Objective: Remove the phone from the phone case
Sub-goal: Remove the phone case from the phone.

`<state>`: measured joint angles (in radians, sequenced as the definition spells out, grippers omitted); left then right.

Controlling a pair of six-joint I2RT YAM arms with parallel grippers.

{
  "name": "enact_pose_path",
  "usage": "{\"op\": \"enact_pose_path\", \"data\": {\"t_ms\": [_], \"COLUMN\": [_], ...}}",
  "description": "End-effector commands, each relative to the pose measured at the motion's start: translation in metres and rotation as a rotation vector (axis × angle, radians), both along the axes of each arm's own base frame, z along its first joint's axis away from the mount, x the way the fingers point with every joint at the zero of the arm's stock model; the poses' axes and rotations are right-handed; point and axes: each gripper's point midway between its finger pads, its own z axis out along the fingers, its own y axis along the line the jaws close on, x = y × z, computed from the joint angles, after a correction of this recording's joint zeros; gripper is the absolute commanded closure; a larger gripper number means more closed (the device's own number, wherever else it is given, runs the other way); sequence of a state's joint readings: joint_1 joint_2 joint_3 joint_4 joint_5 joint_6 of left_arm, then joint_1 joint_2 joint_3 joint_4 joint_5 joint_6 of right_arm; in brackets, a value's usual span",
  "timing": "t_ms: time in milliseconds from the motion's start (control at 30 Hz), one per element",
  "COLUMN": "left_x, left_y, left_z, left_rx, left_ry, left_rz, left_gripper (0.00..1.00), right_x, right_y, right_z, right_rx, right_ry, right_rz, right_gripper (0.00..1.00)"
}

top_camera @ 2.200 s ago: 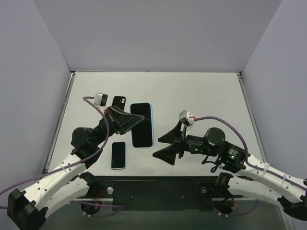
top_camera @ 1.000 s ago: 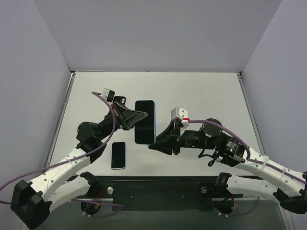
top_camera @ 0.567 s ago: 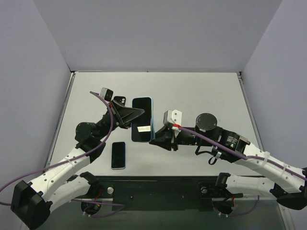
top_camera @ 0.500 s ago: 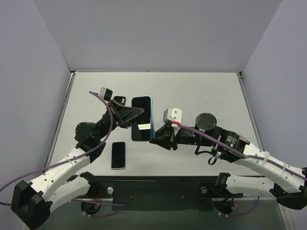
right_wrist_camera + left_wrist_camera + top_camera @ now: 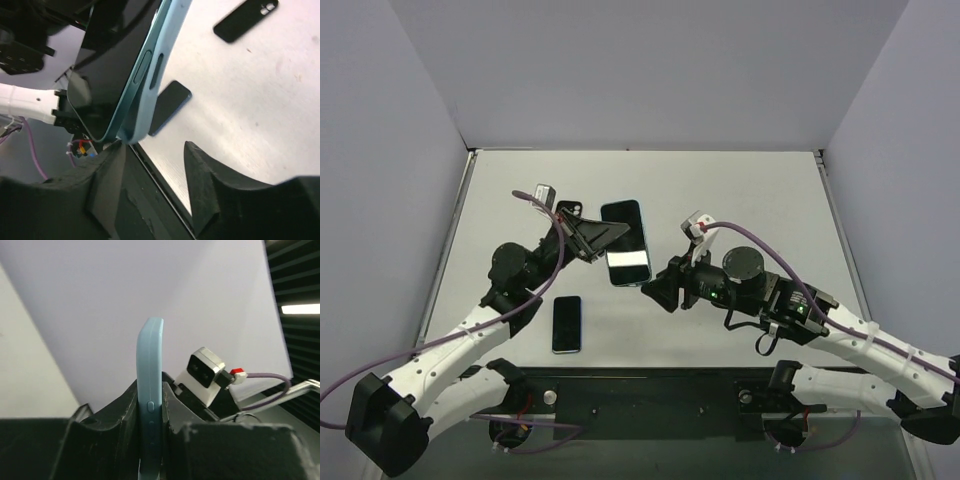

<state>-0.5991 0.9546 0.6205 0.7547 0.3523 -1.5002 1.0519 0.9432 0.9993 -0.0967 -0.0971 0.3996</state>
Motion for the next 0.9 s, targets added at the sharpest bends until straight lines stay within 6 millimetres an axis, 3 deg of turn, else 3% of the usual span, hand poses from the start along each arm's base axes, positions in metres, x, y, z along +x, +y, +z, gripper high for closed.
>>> {"op": "enact_pose_path", "data": {"t_ms": [0, 100, 167, 300, 400, 600, 867], "left_x": [-0.021, -0.009, -0.007, -0.008, -0.008, -0.010, -0.009], "left_y": [0.006, 0.010, 0.007, 0.005, 0.004, 0.010, 0.018], "left_z": [0.017, 0.002, -0.002, -0.003, -0.001, 0.007, 0.012], "left_rx": [0.136, 0.214, 0.239, 0.214, 0.191, 0.141, 0.048], "left_ry": [-0.152, -0.172, -0.179, -0.174, -0.163, -0.156, -0.108], "left_rz": [0.034, 0.107, 0.104, 0.085, 0.076, 0.089, 0.108], "left_gripper": [1.00, 1.00, 1.00, 1.00, 1.00, 1.00, 1.00], "right_x": [0.016, 0.004, -0.004, -0.029, -0.033, -0.035, -0.037], "right_y": [-0.050, -0.064, -0.061, -0.023, -0.004, 0.013, 0.018], "right_z": [-0.024, -0.010, 0.007, 0.039, 0.061, 0.060, 0.061], "right_rx": [-0.056, 0.026, 0.119, 0.336, 0.482, 0.544, 0.580], "right_ry": [0.035, 0.069, 0.100, 0.223, 0.283, 0.361, 0.383], "right_rz": [-0.204, -0.220, -0.199, -0.014, 0.050, 0.101, 0.123], "right_gripper": [0.49, 0.41, 0.40, 0.43, 0.44, 0.49, 0.51]}}
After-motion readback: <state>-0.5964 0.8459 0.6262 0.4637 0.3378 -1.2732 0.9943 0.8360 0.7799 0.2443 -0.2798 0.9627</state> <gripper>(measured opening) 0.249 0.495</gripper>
